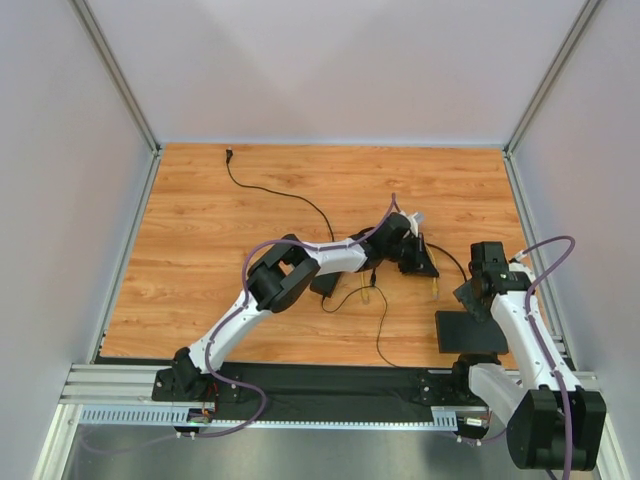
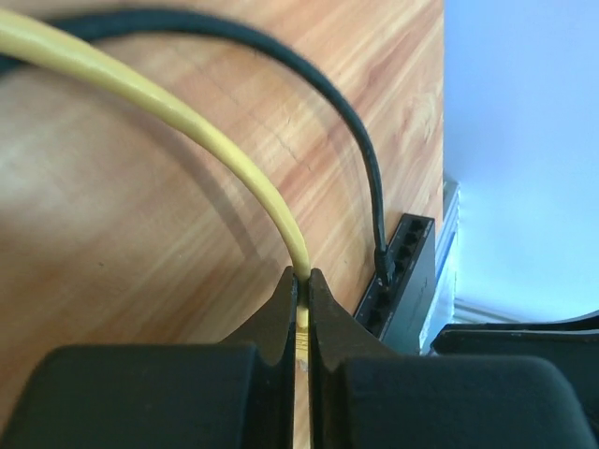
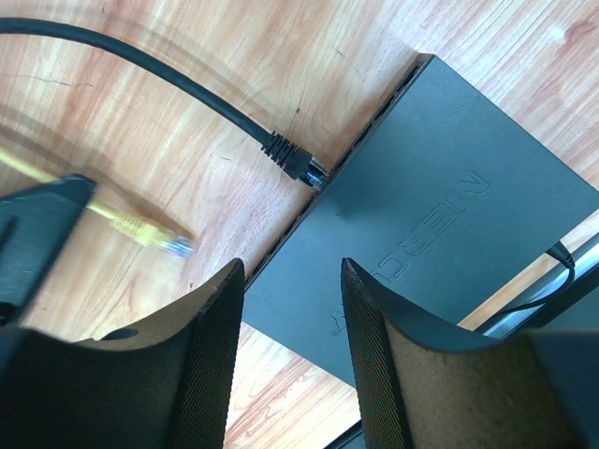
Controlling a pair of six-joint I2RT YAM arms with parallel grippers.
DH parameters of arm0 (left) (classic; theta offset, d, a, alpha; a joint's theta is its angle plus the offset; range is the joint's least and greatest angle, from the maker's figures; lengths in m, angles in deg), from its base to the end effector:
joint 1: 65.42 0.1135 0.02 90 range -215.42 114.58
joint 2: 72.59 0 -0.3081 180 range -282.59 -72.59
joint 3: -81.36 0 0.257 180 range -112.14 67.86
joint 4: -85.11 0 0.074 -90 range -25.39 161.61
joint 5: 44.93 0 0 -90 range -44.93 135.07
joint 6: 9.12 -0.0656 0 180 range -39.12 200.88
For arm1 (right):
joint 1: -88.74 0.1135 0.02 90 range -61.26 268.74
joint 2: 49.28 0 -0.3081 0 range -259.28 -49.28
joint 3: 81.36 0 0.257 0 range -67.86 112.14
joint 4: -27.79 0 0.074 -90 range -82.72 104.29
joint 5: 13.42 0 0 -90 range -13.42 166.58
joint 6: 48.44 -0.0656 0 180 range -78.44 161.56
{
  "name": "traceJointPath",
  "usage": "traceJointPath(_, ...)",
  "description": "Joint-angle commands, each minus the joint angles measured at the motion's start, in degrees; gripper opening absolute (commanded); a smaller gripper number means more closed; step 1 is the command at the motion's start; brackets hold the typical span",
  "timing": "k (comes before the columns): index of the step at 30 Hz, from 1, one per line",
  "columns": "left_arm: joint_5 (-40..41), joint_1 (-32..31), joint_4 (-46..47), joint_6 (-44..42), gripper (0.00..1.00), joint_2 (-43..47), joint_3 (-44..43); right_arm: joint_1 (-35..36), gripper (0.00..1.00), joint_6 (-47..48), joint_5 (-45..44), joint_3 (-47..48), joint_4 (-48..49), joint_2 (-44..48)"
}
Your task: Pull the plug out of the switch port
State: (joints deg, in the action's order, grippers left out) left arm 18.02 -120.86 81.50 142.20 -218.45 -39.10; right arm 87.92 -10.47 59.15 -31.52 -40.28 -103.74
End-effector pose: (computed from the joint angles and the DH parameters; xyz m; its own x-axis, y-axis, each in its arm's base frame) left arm 0.3288 -0.5300 0.1120 -0.9734 0.0358 -0.2262 0.2189 0.4357 -0.8731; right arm 0.1374 -0.0216 0.2131 -0.5063 0.7595 -0.4085 0.8158 0.5754 0.0586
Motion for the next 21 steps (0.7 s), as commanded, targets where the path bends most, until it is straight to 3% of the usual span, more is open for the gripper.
traceJointPath(1, 0.2, 0.4, -3.5, -4.7, 0.0, 3.2, -3.3, -0.1, 0.47, 0.2, 0.0, 0.7, 1.0, -0.9)
traceJointPath(5, -0.2, 0.6, -7.9, -10.2, 0.0, 9.3, -3.3, -0.1, 0.47, 1.0, 0.4, 0.1, 1.5, -0.1)
traceJointPath(9, 1.5, 0.9, -17.9, -19.7, 0.0, 16.3, -3.3, -0.1, 0.46, 2.7, 1.3, 0.4, 1.7, 0.4)
traceJointPath(18, -0.8, 2.5, -24.8, -33.4, 0.0, 33.8, -0.8, 0.0, 0.46, 5.4, 4.3, 0.2, 3.4, 1.6)
traceJointPath(21, 2.5, 4.1, -29.7, -36.4, 0.0, 39.6, -0.6, 0.1, 0.46, 6.2, 4.5, 1.1, 3.2, 1.6)
